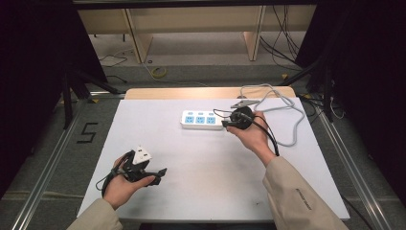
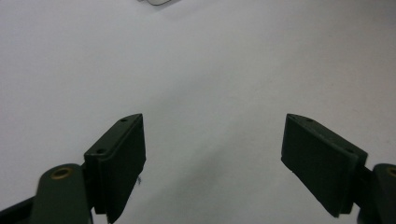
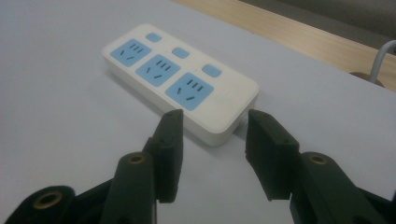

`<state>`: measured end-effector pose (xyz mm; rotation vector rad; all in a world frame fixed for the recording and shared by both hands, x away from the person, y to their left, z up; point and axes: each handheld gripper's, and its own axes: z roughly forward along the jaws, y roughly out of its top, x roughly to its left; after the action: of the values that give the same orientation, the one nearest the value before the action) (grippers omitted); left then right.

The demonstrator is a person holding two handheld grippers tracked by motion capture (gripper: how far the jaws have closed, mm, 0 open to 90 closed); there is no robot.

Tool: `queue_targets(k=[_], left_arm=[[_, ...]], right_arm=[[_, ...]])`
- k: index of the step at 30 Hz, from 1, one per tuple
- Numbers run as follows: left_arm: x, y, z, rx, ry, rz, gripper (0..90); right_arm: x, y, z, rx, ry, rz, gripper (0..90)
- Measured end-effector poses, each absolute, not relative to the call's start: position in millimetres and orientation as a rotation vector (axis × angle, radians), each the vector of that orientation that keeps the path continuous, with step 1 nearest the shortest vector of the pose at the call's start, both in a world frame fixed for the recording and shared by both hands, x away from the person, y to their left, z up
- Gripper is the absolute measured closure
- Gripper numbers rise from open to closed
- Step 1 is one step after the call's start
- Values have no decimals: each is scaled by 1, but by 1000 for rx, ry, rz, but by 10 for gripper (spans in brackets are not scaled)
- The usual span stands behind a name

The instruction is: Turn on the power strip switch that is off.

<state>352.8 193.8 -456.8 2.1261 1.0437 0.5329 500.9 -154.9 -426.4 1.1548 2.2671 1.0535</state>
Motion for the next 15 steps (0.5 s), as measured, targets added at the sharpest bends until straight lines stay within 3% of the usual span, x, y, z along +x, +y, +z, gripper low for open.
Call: queue_targets(k=[15], left_arm=[[353, 194, -457, 2129, 1045, 534, 215]], right_arm=[[481, -171, -422, 1148, 2262, 1066, 550]])
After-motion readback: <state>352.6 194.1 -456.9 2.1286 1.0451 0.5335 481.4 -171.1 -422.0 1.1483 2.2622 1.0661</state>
